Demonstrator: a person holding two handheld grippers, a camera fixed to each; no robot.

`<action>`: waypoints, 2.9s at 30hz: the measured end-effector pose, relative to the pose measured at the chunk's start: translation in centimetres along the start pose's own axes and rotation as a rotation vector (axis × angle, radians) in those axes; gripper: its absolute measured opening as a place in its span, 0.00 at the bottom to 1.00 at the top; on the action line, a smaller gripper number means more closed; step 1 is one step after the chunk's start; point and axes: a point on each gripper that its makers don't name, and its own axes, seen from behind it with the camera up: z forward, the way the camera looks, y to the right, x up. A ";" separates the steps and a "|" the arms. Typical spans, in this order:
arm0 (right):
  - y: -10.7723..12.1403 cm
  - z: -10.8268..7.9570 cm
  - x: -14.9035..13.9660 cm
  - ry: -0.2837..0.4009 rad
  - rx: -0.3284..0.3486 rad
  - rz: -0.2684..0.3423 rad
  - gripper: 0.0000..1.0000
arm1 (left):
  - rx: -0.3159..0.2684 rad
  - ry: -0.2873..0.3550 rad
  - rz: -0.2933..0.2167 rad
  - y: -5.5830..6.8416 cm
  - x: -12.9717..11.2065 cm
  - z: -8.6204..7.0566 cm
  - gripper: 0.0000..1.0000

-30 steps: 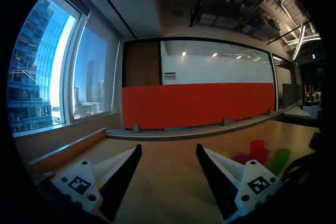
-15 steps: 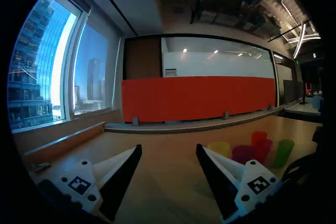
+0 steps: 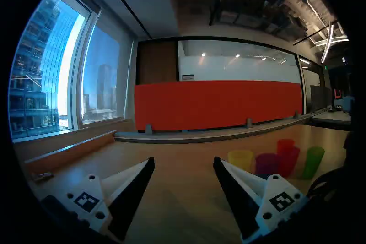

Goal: Pour water

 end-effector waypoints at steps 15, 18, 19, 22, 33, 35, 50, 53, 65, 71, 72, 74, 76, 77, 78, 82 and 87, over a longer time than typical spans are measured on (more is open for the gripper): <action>0.3 0.0 0.3 -0.007 -0.008 0.018 1.00 | -0.008 -0.002 -0.010 0.4 -0.9 0.5 0.96; 0.4 0.0 0.3 -0.008 -0.009 0.025 1.00 | -0.009 -0.006 -0.016 0.5 -1.2 0.6 0.96; 0.4 0.0 0.3 -0.008 -0.009 0.027 1.00 | -0.010 -0.007 -0.018 0.5 -1.2 0.6 0.96; 0.4 0.1 0.4 -0.008 -0.009 0.033 1.00 | -0.011 -0.011 -0.027 0.4 -1.3 0.6 0.96; 0.7 -0.1 0.3 -0.008 -0.012 0.034 1.00 | -0.019 -0.021 -0.035 0.4 -1.6 0.8 0.96; 0.7 -0.1 0.3 -0.009 -0.012 0.034 1.00 | -0.019 -0.021 -0.035 0.4 -1.6 0.7 0.96; 0.4 -0.5 0.3 0.012 0.013 0.000 1.00 | -0.019 -0.023 -0.034 0.4 -1.6 0.7 0.96; 0.4 -0.7 0.2 0.019 0.022 -0.008 1.00 | -0.019 -0.023 -0.034 0.4 -1.6 0.7 0.96; -0.4 -0.1 -1.3 0.028 0.049 -0.018 1.00 | -0.019 -0.023 -0.034 0.5 -1.6 0.7 0.96; -0.7 0.8 -1.7 0.049 0.037 -0.015 1.00 | -0.019 -0.023 -0.034 0.4 -1.6 0.6 0.96; -0.9 0.9 -1.8 0.052 0.039 -0.012 1.00 | -0.019 -0.023 -0.034 0.4 -1.6 0.6 0.96; -1.2 1.1 -2.0 0.056 0.045 -0.002 1.00 | -0.018 -0.023 -0.034 0.4 -1.6 0.6 0.96; -1.4 1.3 -2.4 0.056 0.051 0.006 1.00 | -0.018 -0.023 -0.034 0.4 -1.6 0.6 0.96; -1.5 1.4 -2.6 0.056 0.055 0.009 1.00 | -0.019 -0.023 -0.034 0.4 -1.6 0.6 0.96; -1.5 1.4 -2.8 0.055 0.055 0.010 1.00 | -0.019 -0.023 -0.034 0.4 -1.6 0.6 0.96; -1.3 1.7 -3.7 0.051 0.043 0.001 1.00 | -0.018 -0.023 -0.034 0.4 -1.6 0.6 0.96; -0.8 1.9 -4.9 0.038 0.032 -0.011 1.00 | -0.019 -0.023 -0.034 0.4 -1.6 0.6 0.96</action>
